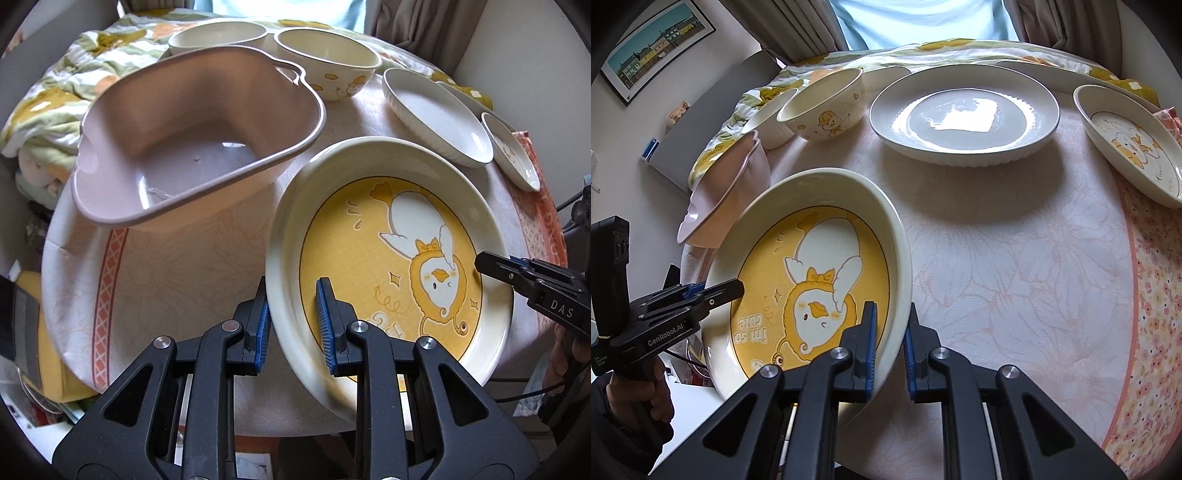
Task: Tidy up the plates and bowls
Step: 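Carry the yellow plate beside the pink basin, lower it, open both grippers, then move both grippers to the large white plate and grasp its rim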
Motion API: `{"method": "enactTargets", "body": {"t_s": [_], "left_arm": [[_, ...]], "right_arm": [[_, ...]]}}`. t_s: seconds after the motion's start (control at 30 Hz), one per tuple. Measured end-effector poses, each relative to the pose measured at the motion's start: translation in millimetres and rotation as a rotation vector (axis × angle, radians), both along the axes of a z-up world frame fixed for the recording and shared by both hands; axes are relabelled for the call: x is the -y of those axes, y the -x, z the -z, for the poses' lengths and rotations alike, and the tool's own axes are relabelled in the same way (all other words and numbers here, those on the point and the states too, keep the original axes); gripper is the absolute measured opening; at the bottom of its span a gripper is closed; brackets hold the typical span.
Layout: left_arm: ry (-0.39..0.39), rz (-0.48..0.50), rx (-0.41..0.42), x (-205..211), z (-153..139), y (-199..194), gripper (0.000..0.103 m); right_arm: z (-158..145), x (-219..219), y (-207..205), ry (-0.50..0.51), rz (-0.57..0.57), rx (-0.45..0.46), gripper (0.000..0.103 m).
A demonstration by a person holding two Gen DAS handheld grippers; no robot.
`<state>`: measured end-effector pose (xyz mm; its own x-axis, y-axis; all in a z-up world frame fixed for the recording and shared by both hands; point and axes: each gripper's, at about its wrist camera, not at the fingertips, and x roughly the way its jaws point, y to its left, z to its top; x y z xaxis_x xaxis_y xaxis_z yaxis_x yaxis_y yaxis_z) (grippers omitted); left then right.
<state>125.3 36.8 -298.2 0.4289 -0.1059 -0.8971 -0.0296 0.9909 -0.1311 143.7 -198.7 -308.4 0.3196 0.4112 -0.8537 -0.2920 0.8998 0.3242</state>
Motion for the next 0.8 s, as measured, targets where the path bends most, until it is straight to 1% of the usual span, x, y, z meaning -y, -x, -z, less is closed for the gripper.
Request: {"method": "enactTargets", "body": {"t_s": [0.1,0.2,0.27,0.3,0.33,0.37,0.4,0.43,0.5,0.57,0.63,0.67,0.7,0.73,0.8], "left_arm": [[-0.06,-0.012,0.007,0.7,-2.4,-0.5,0.021],[-0.076,-0.008,0.004,1.5,-4.3,-0.1,0.021],[-0.092,-0.003,0.002,2.6,-6.1,2.1,0.021],[-0.1,-0.002,0.001,2.9,-7.3,3.4,0.021],[-0.103,-0.002,-0.002,2.9,-7.8,4.6,0.021],[-0.097,-0.001,-0.007,2.2,-8.9,5.9,0.021],[-0.083,0.002,-0.013,1.8,-10.2,7.3,0.021],[-0.074,0.003,-0.025,0.3,-11.3,9.9,0.022],[-0.063,0.014,-0.04,1.4,-14.2,13.4,0.023],[-0.053,0.013,-0.029,3.8,-19.8,19.6,0.026],[-0.052,0.01,-0.013,2.9,-29.3,24.7,0.052],[-0.051,0.005,0.003,2.1,-34.6,27.3,0.089],[-0.051,-0.003,0.027,0.8,-41.2,30.3,0.103],[-0.051,-0.008,0.053,-0.5,-48.9,33.1,0.103],[-0.055,0.002,0.056,-0.9,-58.5,32.9,0.103]], "right_arm": [[-1.1,-0.9,-0.8,0.003,0.025,0.01,0.012],[-4.5,-2.4,1.0,0.046,0.01,0.033,0.012],[-6.2,-2.9,1.8,0.061,0.006,0.04,0.016],[-7.5,-2.2,2.4,0.066,0.008,0.046,0.025],[-9.1,-1.2,3.1,0.069,0.012,0.052,0.046],[-10.9,0.3,3.6,0.066,0.018,0.056,0.062],[-12.9,1.7,4.2,0.06,0.023,0.058,0.095],[-15.6,3.2,4.9,0.054,0.027,0.064,0.103],[-23.5,5.6,7.6,0.054,0.035,0.089,0.103],[-32.5,6.9,10.4,0.056,0.033,0.106,0.103],[-42.8,8.9,13.1,0.048,0.038,0.119,0.103],[-48.3,10.1,13.7,0.042,0.043,0.127,0.103],[-53.4,11.6,15.3,0.036,0.049,0.141,0.103],[-59.0,13.0,16.5,0.031,0.055,0.157,0.103],[-69.4,15.2,17.9,0.022,0.064,0.185,0.103]]}}
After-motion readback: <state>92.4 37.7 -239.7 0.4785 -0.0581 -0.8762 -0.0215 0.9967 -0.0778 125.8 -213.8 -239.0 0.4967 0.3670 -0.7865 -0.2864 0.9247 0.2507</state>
